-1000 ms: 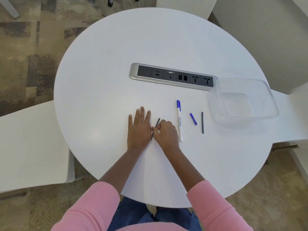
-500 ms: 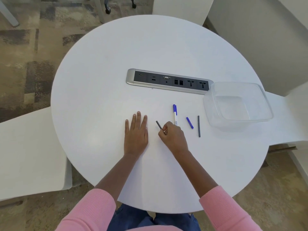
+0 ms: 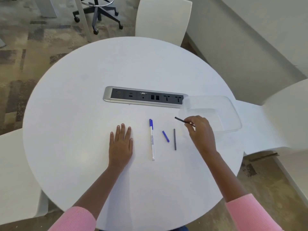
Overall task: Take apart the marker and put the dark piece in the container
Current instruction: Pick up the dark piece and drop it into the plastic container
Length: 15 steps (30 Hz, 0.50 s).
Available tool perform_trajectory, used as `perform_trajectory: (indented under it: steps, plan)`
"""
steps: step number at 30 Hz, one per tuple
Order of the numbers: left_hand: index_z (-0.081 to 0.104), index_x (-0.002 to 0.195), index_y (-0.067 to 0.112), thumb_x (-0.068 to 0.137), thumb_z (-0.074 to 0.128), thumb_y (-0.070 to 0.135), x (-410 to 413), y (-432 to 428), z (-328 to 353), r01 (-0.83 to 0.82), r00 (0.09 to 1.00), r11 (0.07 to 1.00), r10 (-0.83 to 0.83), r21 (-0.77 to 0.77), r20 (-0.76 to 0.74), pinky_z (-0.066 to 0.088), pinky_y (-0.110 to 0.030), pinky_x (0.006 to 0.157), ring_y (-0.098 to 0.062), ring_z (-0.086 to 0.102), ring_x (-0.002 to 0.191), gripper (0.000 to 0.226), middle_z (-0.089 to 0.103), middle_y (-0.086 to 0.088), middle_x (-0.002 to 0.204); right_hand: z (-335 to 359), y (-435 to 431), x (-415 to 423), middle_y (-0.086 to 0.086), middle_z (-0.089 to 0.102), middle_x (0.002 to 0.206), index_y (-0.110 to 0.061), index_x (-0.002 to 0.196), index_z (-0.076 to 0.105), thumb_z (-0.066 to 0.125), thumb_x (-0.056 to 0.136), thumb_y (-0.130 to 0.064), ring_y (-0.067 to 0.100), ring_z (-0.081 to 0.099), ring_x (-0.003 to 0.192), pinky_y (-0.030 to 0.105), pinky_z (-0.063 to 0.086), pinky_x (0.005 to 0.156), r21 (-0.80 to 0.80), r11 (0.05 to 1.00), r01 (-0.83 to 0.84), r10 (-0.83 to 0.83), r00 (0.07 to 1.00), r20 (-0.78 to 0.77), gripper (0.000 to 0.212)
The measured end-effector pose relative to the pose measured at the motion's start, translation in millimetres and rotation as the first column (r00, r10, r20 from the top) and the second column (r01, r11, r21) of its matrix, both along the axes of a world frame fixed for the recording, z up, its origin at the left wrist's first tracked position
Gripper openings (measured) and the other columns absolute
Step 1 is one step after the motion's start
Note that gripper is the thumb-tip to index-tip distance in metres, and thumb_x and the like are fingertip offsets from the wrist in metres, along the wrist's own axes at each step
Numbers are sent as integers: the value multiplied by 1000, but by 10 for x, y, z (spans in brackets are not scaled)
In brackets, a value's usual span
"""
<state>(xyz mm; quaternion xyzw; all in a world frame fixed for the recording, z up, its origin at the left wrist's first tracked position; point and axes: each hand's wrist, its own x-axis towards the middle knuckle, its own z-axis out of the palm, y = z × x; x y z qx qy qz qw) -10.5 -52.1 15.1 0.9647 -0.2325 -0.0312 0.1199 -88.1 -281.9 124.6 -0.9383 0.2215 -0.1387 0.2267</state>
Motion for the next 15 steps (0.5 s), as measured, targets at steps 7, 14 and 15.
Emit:
perform_trajectory:
  steps: [7,14,15]
  plan:
    - [60,121,0,88,30,24,68,-349,50,22,998,997,-18,67,-52,46,-55,88,-39,57,114,51,56,-24,127,1,-733,75,19,67,85,-3,85,65,62,78,0,41,55,83,46,48,68,-196,981,6,-19,998,-67,8]
    - [59,121,-3,87,31,25,57,-502,-12,-20,995,995,28,96,-92,47,-57,84,-41,59,110,52,56,-26,126,-235,-1292,279,14,66,94,-7,89,64,56,81,0,35,51,94,38,37,71,-272,957,-97,-10,931,-366,13]
    - [58,121,-3,87,31,25,50,-511,-20,-23,995,995,33,100,-90,47,-57,84,-40,59,110,52,56,-26,126,-262,-1332,313,13,65,95,-8,90,64,54,81,0,34,50,95,37,37,73,-272,954,-127,4,911,-413,16]
